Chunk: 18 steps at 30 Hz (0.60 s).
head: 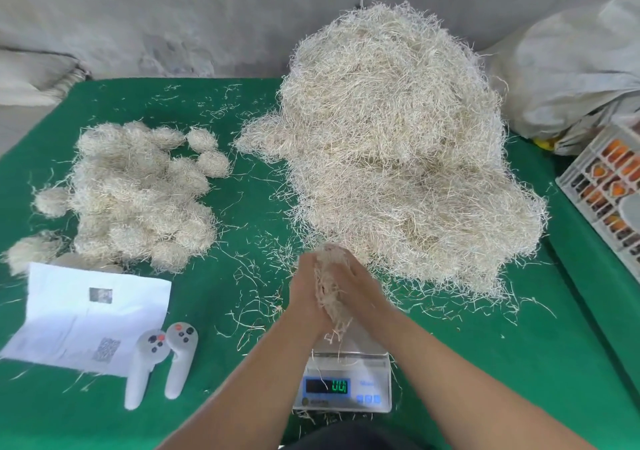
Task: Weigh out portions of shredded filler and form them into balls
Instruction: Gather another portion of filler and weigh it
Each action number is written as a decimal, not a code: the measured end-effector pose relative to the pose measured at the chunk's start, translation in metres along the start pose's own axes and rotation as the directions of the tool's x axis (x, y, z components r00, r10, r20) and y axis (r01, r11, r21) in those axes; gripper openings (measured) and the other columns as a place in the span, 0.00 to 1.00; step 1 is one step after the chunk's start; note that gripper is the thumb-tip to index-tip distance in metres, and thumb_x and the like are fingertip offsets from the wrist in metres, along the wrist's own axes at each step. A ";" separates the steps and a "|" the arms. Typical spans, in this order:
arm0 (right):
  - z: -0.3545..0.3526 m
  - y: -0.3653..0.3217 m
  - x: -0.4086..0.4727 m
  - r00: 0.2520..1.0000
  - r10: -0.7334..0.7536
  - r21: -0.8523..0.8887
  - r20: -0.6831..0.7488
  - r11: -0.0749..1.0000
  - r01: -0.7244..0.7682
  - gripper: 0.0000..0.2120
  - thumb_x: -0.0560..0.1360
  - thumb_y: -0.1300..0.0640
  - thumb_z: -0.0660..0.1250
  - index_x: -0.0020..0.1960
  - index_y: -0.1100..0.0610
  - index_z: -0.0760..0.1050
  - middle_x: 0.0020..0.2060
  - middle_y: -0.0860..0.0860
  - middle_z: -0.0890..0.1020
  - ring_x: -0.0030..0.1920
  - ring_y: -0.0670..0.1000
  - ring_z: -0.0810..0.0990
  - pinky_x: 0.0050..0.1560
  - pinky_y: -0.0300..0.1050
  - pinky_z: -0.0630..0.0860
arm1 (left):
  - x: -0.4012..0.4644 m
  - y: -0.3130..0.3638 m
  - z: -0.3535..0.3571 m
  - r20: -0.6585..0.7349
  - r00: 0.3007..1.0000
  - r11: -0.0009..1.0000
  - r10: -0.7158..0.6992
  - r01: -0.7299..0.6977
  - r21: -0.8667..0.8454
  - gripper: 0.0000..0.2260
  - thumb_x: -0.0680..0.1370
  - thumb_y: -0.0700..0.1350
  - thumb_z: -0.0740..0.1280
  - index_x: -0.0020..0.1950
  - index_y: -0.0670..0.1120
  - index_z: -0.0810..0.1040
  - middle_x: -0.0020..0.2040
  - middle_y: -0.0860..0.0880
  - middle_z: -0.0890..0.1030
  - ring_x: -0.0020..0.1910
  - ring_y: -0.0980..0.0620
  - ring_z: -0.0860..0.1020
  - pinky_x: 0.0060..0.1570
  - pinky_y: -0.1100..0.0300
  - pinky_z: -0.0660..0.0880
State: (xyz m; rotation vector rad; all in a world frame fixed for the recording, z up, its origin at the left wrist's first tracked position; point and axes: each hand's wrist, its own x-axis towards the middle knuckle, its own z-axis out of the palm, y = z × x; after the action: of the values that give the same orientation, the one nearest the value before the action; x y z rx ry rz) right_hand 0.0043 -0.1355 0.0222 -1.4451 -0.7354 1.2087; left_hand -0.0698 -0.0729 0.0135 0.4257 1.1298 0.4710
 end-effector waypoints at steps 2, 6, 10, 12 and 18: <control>0.018 0.002 -0.001 0.991 -0.104 0.002 -0.079 0.994 0.105 0.04 0.83 0.40 0.65 0.52 0.36 0.78 0.48 0.55 0.85 0.45 0.49 0.88 0.42 0.44 0.86 | 0.001 -0.007 0.007 0.056 0.996 0.989 0.064 -0.056 -0.139 0.20 0.82 0.60 0.64 0.44 0.47 0.84 0.35 0.48 0.85 0.33 0.49 0.85 0.31 0.58 0.80; 0.016 -0.003 0.006 0.949 -0.208 -0.071 -0.239 0.978 0.197 0.08 0.82 0.41 0.66 0.49 0.41 0.82 0.40 0.51 0.86 0.38 0.50 0.87 0.36 0.45 0.85 | -0.003 -0.004 0.014 0.135 0.991 0.997 0.026 -0.015 -0.077 0.18 0.86 0.55 0.60 0.54 0.43 0.82 0.39 0.46 0.86 0.38 0.49 0.86 0.37 0.57 0.84; -0.010 -0.003 0.023 0.937 -0.230 -0.171 -0.262 0.967 0.190 0.08 0.84 0.48 0.66 0.59 0.41 0.82 0.41 0.43 0.85 0.39 0.42 0.84 0.42 0.42 0.83 | -0.014 -0.005 0.016 0.149 0.989 0.997 -0.011 0.001 0.072 0.23 0.79 0.65 0.67 0.65 0.50 0.83 0.59 0.45 0.86 0.62 0.46 0.82 0.67 0.47 0.76; -0.016 0.003 0.031 0.935 -0.198 -0.236 -0.293 0.963 0.130 0.13 0.84 0.48 0.66 0.63 0.53 0.79 0.37 0.42 0.82 0.36 0.41 0.80 0.43 0.42 0.78 | -0.015 -0.008 0.016 0.169 0.986 0.990 0.016 -0.040 0.139 0.24 0.75 0.69 0.69 0.63 0.55 0.82 0.59 0.47 0.86 0.63 0.47 0.81 0.69 0.46 0.73; -0.027 0.036 0.032 0.984 -0.014 -0.288 -0.178 0.957 -0.038 0.09 0.83 0.46 0.60 0.62 0.43 0.72 0.50 0.50 0.83 0.48 0.52 0.84 0.44 0.47 0.82 | 0.001 -0.008 -0.014 0.095 0.995 0.962 -0.003 -0.023 0.273 0.24 0.82 0.61 0.66 0.70 0.46 0.75 0.64 0.40 0.81 0.63 0.37 0.79 0.64 0.42 0.76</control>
State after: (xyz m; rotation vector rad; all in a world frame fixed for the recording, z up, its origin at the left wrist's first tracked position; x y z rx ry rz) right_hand 0.0329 -0.1236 -0.0236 -1.7771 -0.8045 0.9920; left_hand -0.0809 -0.0782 0.0034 0.6882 1.1046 0.2994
